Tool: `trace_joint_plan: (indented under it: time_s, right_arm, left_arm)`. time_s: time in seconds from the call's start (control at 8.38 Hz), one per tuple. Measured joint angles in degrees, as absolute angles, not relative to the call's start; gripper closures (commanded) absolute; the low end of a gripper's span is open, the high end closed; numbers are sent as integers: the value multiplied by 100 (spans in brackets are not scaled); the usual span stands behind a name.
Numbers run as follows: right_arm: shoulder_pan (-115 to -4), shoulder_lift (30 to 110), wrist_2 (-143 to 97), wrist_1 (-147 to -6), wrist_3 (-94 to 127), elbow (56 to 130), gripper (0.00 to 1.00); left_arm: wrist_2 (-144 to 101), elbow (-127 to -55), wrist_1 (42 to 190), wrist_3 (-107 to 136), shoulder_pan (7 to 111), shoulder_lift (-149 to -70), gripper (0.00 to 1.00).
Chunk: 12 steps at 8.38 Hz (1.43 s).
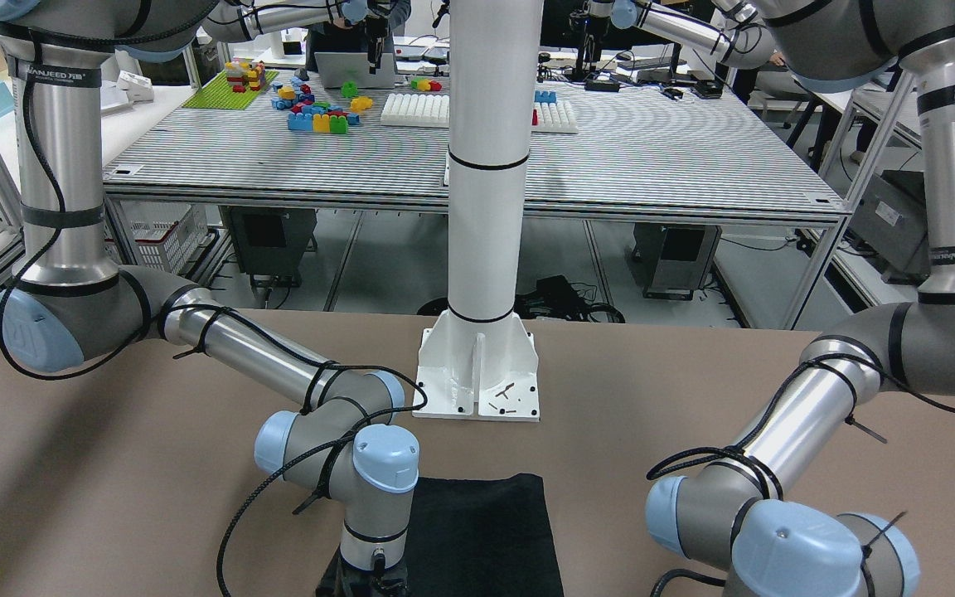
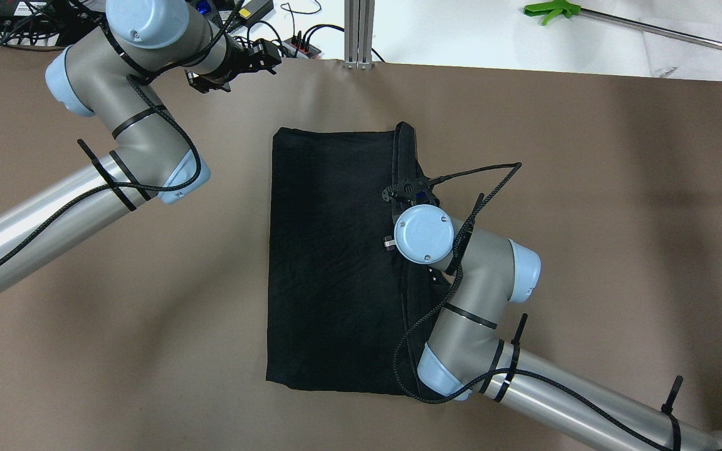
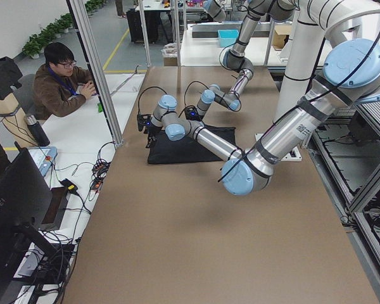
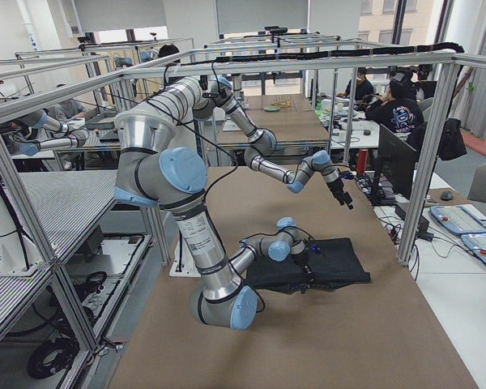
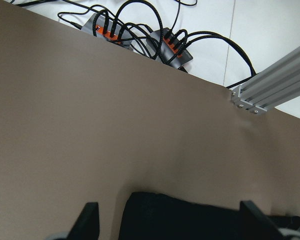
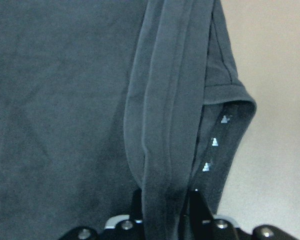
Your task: Fold clothes
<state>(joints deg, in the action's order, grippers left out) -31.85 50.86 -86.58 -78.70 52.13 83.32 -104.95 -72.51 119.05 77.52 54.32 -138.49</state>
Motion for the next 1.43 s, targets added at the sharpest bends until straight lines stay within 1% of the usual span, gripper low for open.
trace_joint_plan:
  time_s: [0.36,0.48,0.72,0.84,0.95,1.07,1.43]
  right_arm:
    - [-3549,5511,-8743,-7484,4668,8524,57]
    - [-3741,5670,-8926,-7468,4486,8712,57]
    - [-4157,6236,-9714,-7276,4262,9127,56]
    - [-4233,6390,-9902,-7165,4204,9276,49]
    - [-4259,6397,-9981,-7120,4218,9367,20]
    - [-4266,6330,-10014,-7116,4341,9410,7]
    - [-4068,6030,-10013,-7094,5722,9413,6]
  left_arm:
    - [-10485,-7259,11896,7756,5431,-13874,0]
    - [-10474,-7258,11898,7758,5427,-13876,0]
    - [-10449,-7248,11900,7754,5423,-13872,0]
    - [-10444,-7245,11900,7753,5418,-13870,0]
    - [-10442,-7243,11901,7752,5412,-13870,0]
    - [-10442,-7243,11905,7752,5409,-13868,0]
    - [-10442,-7253,11938,7760,5406,-13835,0]
